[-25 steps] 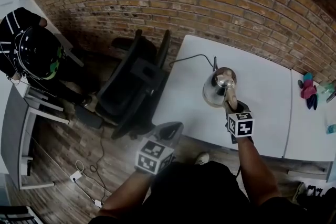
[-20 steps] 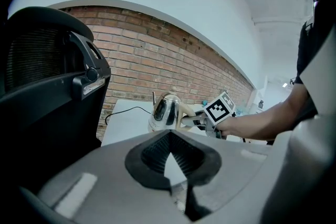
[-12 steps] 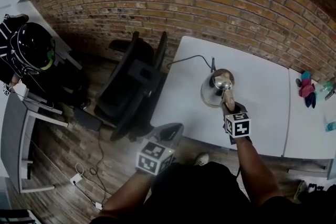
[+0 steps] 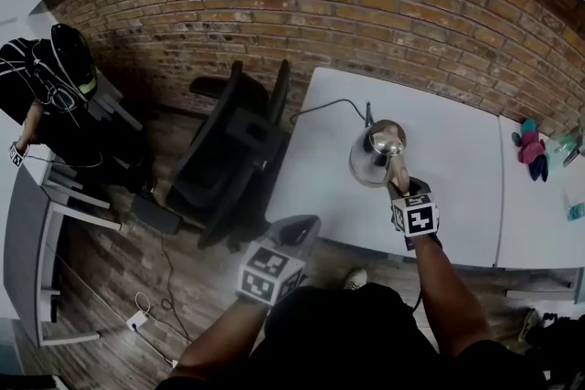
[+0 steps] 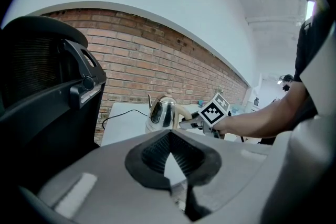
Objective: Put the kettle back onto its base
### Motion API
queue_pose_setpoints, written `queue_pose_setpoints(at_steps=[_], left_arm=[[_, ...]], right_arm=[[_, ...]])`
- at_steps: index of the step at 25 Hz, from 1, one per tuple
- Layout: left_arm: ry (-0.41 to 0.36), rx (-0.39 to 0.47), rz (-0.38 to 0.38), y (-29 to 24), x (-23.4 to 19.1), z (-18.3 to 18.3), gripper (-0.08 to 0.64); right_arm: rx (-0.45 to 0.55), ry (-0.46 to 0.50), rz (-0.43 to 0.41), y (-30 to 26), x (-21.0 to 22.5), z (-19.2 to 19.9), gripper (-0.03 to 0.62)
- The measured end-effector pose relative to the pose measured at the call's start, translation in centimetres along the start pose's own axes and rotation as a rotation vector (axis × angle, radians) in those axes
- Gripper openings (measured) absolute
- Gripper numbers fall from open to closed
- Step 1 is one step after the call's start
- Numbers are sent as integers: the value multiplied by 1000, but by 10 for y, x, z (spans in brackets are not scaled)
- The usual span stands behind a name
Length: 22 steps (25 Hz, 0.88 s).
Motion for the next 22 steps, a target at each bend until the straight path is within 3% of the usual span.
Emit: queue_pose_setpoints(at_steps=[16, 19, 22], left_arm=[[-5, -44, 106, 39, -7, -2, 0], [-13, -38, 141, 43, -6, -3, 0], [-17, -30, 179, 50, -1, -6, 1]], right_arm=[[65, -86, 171, 51, -17, -3, 149], [100, -99, 200, 69, -30, -9, 121], [159, -123, 213, 95, -47, -19, 26]])
Point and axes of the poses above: the fingertips, and each gripper's own axes: y backward along the fingers, x to its right, z out of its underside, the point moved 6 cm from there along y, backward along the fingers, and after that the axes turned 12 degrees about x, right-handed, at the moved point
